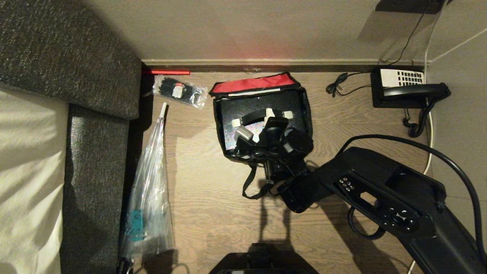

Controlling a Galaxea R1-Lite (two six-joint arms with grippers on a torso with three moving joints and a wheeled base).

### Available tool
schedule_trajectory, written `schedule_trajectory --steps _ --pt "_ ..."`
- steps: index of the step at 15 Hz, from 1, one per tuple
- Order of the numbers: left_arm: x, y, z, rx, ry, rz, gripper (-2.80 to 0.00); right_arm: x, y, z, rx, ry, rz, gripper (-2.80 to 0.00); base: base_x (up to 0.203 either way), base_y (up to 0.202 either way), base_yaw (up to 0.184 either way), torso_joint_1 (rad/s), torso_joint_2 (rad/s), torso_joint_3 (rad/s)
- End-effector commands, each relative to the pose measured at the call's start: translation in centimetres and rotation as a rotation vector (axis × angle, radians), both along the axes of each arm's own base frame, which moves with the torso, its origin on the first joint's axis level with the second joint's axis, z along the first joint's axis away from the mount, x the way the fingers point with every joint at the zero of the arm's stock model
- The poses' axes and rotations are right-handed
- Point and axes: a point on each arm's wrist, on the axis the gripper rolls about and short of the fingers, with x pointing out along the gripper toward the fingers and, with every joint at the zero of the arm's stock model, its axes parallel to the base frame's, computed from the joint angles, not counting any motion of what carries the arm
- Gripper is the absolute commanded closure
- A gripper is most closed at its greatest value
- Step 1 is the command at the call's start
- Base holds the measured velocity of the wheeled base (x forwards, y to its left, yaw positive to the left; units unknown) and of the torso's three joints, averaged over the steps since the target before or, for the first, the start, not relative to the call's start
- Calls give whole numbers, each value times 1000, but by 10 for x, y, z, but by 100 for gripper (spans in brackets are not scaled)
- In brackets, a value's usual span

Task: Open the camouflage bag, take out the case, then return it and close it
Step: Grip the handle

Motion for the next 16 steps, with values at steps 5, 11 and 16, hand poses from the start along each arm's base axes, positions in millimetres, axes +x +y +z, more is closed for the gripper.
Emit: schedule_trajectory --steps 5,11,16 --pt "0 0 0 0 3 0 0 -6 -7 19 22 -21 -17 0 0 0 0 0 0 0" --pt "0 0 0 0 1 0 0 -10 -8 24 30 -12 -34 0 0 0 0 0 0 0" --pt "0 0 0 0 1 0 0 -20 3 25 32 -12 -6 0 0 0 0 0 0 0"
